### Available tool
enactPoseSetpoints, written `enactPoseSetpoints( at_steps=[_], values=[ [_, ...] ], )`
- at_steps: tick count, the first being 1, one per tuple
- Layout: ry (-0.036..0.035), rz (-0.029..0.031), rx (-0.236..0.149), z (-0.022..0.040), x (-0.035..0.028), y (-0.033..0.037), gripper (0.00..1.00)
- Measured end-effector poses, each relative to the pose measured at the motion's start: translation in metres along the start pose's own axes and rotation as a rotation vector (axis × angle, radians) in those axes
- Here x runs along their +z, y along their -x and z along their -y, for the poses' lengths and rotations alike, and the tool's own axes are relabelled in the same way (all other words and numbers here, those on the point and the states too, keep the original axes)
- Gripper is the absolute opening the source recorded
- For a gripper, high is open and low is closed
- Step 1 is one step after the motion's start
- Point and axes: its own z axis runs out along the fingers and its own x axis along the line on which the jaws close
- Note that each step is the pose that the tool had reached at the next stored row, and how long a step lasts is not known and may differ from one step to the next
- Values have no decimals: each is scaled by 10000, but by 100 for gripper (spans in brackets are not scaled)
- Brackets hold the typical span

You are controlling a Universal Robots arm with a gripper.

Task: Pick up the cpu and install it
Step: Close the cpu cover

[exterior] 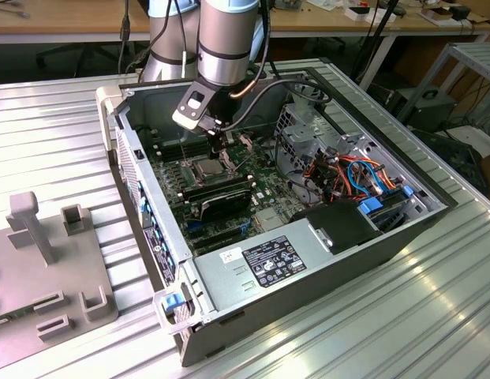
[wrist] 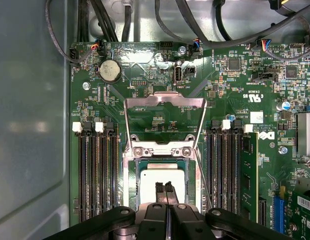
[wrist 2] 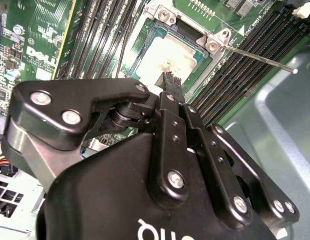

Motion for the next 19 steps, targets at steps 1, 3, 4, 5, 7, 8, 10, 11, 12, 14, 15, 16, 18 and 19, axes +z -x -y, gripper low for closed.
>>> enactPoseSetpoints(
  at_steps=[1,3,4,5,7,8,10,11,12,14,15,16,18,19],
  values=[
    [0,0,0,0,0,0,11],
    [-1,-1,0,1,29,-1,11],
    [1,-1,0,13,186,-4,11],
    [0,1,0,14,194,-3,11],
    [0,1,2,18,208,-4,11],
    [0,1,1,19,216,-4,11],
    [0,2,-1,21,235,-4,11],
    [-1,2,-1,22,243,-4,11],
    [-1,3,0,22,247,-4,11],
    [-1,4,0,22,249,-4,11],
    [1,0,1,22,254,-5,11],
    [0,2,-1,22,261,-5,11],
    [-4,8,-1,24,270,-3,11],
    [-4,8,-1,24,271,-3,11]
  ],
)
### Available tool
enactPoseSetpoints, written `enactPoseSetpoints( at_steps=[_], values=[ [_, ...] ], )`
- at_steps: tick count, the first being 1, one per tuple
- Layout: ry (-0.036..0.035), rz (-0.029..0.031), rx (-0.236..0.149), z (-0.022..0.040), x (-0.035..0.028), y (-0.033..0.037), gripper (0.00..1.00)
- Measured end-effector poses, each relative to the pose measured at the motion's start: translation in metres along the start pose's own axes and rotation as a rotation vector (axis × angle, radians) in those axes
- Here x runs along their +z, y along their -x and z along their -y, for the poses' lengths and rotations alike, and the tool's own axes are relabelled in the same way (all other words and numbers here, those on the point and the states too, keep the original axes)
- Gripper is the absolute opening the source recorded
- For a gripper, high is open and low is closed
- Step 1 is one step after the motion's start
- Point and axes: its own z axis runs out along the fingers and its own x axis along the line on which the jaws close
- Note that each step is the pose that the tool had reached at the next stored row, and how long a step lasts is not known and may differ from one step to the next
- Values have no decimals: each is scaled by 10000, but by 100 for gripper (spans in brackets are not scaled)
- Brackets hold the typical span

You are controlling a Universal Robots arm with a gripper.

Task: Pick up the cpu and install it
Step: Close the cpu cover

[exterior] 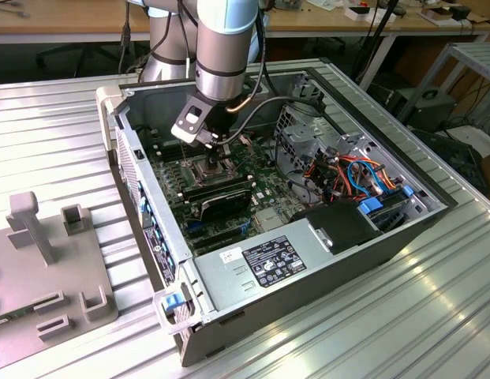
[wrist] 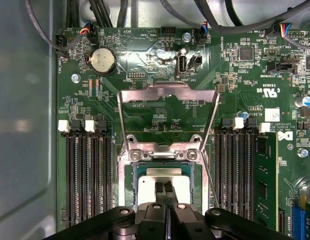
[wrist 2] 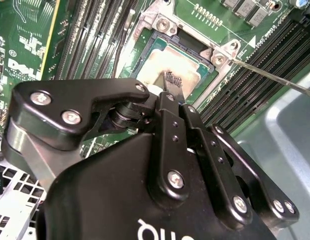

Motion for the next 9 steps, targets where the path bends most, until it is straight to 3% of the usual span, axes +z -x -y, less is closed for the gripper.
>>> enactPoseSetpoints(
  at_steps=[9],
  values=[
    [2,-3,0,0,13,-1,11]
  ],
)
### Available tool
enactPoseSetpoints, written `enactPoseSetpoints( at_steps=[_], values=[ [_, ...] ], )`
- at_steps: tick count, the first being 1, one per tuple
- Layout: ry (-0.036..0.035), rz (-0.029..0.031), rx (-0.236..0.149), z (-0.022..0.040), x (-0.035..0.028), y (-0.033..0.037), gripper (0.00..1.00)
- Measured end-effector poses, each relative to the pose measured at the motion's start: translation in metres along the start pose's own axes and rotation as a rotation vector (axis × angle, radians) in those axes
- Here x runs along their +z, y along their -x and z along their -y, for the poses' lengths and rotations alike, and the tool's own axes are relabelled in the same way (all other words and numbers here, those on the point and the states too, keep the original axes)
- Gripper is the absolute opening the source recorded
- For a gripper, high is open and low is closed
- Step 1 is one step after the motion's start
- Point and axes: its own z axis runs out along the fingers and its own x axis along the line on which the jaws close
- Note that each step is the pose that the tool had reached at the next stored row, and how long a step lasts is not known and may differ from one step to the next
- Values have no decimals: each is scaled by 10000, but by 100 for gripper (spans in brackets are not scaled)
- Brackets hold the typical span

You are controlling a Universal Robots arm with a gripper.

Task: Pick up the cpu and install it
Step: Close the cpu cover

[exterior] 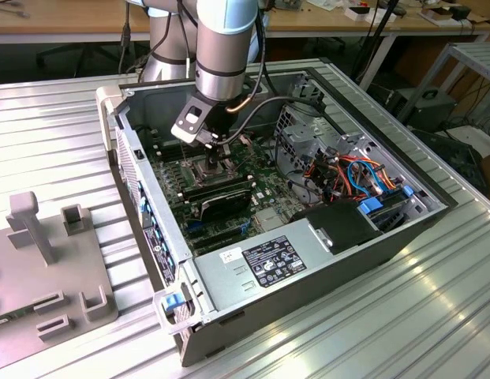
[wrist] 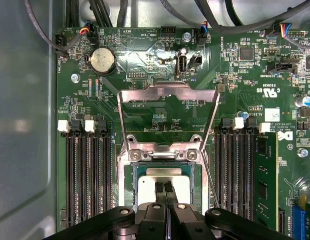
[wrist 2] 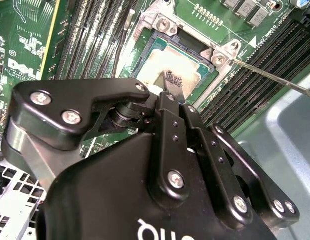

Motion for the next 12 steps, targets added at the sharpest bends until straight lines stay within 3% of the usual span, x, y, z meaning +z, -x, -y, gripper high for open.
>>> enactPoseSetpoints(
  at_steps=[7,12],
  values=[
    [8,-13,1,-2,-14,-2,11],
    [2,-4,1,-5,-90,1,11]
  ],
)
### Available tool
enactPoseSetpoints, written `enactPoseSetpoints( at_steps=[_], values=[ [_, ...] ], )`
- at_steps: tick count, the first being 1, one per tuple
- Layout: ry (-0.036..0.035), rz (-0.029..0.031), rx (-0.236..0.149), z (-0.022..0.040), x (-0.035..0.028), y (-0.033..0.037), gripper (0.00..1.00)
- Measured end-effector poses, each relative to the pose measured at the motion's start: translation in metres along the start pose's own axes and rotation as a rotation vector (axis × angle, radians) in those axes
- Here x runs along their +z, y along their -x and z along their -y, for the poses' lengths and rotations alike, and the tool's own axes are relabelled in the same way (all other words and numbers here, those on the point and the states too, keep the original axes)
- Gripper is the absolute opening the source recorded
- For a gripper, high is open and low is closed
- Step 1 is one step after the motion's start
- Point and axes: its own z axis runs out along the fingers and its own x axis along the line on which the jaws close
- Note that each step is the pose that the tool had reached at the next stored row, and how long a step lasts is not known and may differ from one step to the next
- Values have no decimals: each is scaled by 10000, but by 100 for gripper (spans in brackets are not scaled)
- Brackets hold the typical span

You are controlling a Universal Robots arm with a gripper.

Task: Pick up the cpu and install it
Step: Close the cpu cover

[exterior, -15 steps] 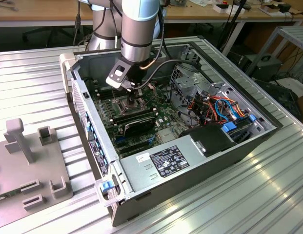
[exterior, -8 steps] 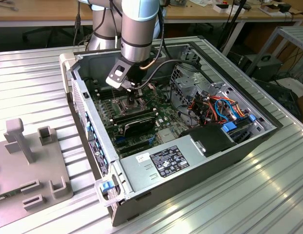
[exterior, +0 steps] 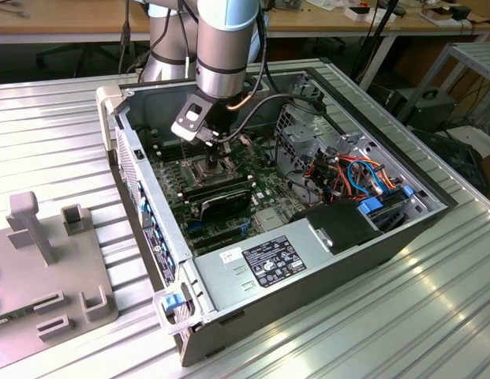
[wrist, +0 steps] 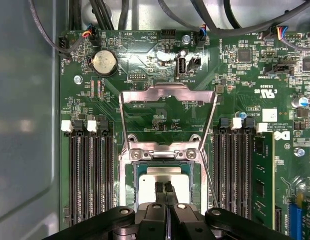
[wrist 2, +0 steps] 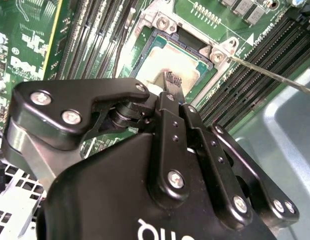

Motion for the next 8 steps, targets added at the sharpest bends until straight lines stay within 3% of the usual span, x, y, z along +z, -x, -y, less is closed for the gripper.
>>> enactPoseSetpoints(
  at_steps=[8],
  values=[
    [0,1,0,-6,-127,3,11]
  ],
)
